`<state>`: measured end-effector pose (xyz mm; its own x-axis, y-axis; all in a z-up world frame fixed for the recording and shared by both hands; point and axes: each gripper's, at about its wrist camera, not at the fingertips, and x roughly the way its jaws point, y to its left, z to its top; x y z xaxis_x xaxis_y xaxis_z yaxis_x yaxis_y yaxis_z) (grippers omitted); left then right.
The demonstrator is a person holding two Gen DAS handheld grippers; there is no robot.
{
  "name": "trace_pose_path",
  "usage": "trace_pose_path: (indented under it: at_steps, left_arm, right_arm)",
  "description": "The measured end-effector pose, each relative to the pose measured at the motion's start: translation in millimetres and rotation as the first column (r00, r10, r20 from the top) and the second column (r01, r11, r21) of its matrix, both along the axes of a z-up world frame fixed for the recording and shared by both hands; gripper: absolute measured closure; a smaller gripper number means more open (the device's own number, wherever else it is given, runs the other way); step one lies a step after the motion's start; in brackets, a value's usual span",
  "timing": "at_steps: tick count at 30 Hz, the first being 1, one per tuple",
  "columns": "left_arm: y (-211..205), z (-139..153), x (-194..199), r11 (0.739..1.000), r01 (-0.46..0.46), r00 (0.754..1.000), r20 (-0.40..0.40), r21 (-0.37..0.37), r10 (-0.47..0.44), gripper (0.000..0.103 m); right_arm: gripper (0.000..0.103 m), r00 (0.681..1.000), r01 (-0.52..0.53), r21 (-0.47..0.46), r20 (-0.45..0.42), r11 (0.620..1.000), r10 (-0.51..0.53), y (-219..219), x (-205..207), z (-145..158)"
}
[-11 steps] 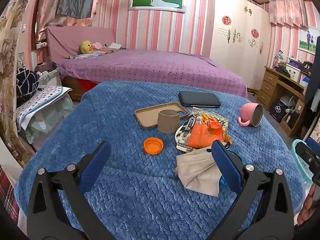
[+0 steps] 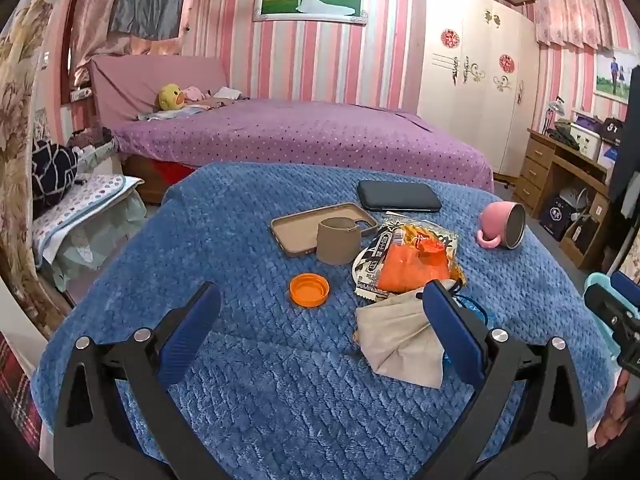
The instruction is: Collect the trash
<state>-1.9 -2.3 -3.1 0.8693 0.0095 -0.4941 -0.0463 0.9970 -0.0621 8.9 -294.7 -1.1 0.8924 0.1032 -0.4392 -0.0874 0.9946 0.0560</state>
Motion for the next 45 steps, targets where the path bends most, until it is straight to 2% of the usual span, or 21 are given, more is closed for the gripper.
trace_pose_path:
  at_steps: [13, 32, 45]
  left_arm:
    - [-3, -3, 4, 1.0, -0.006, 1.0, -0.02, 0.025, 0.006, 0.005]
    - [1, -2, 2, 1.0, 0.0, 1.0, -0.026, 0.006, 0.0, 0.005]
    - [-11, -4, 4, 0.999, 0.025, 0.999, -0.041, 0.048, -0.023, 0.005]
  right_arm:
    - [0.004, 1.0, 0.005, 0.017, -0.009, 1.0, -0.004, -4, 2, 1]
    - [0.004, 1.0, 0.031, 0.0, -0.002, 1.0, -0.031, -6, 1, -1]
    - [0.004, 1.0, 0.011, -0.013, -0.006, 1.0, -0.011, 0, 1, -1]
